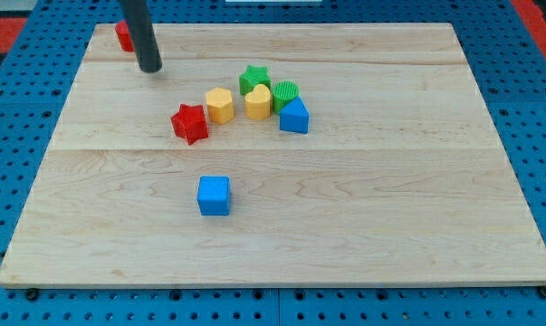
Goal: Move the green star to the top center side of board
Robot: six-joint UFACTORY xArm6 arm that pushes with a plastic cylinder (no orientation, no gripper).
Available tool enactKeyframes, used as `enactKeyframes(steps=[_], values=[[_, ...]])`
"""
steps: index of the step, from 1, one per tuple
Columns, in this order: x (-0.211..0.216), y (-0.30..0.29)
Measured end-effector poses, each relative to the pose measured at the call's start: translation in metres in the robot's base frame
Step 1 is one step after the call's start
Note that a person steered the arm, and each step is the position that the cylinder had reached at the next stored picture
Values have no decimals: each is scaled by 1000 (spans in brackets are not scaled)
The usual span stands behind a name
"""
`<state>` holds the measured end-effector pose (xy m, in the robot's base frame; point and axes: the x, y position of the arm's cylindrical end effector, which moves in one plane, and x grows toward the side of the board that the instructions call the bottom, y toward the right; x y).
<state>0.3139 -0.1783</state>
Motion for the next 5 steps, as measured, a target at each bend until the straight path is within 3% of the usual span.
enactKeyframes(steps=[1, 2, 5], values=[[41, 63], [50, 116], [49, 119]])
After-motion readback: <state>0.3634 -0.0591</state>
